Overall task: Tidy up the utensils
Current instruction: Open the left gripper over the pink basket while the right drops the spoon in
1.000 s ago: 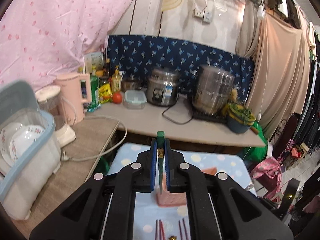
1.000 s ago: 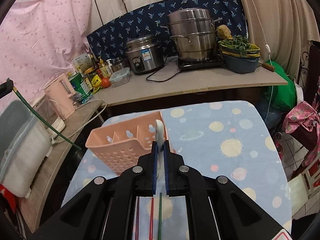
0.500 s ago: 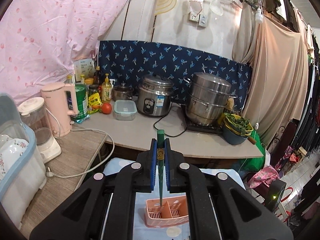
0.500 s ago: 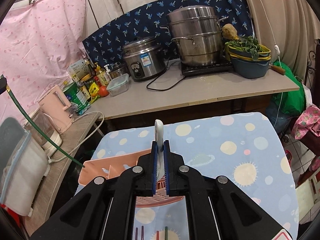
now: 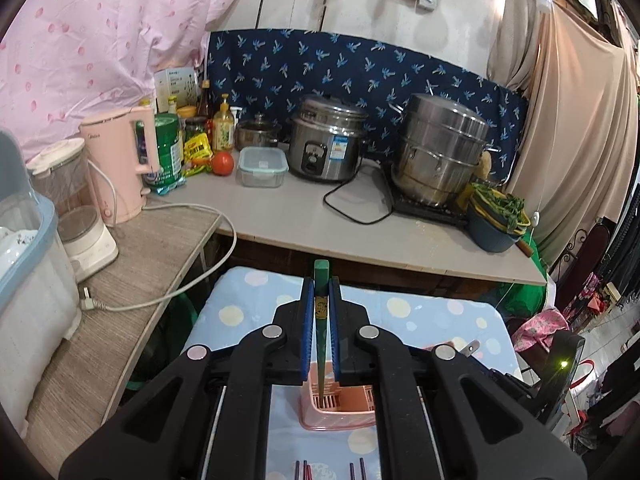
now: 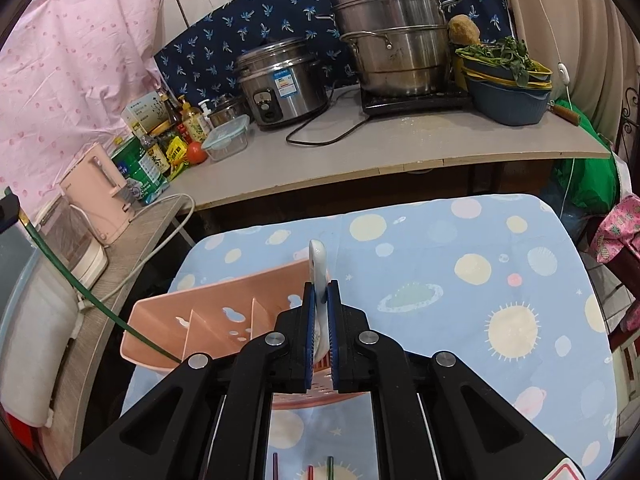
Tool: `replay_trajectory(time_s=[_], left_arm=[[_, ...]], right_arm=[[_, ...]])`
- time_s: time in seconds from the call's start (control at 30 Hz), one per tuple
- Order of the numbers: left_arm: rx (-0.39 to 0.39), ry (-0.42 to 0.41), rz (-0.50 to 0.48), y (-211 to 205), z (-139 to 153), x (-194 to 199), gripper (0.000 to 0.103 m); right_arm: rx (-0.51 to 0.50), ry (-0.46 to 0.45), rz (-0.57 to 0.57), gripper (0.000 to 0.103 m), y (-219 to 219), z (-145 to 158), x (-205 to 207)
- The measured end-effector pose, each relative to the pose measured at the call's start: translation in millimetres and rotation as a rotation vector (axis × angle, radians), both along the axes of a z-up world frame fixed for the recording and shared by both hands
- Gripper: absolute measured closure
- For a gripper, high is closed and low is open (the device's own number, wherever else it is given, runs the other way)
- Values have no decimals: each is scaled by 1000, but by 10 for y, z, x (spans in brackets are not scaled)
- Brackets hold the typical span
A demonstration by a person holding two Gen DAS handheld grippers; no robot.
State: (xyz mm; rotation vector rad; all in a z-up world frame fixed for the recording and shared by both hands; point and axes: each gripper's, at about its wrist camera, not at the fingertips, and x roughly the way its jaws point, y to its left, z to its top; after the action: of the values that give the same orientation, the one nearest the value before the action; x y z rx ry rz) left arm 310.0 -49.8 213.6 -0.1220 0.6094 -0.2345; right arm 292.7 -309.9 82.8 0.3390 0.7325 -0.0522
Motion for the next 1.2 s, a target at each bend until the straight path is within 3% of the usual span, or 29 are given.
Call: replay_trajectory(time_s=[0.53, 0.73, 1.2], left_arm=[[14, 51, 29, 71, -253, -55, 93], [29, 57, 41, 131, -314, -199, 79], [44, 121, 27, 266, -600, -697, 79]], right_arm=[[-24, -1, -8, 94, 25, -17, -107], [-28, 2, 1, 94, 70, -18, -332], [-11, 14, 19, 94, 226, -84, -1062]])
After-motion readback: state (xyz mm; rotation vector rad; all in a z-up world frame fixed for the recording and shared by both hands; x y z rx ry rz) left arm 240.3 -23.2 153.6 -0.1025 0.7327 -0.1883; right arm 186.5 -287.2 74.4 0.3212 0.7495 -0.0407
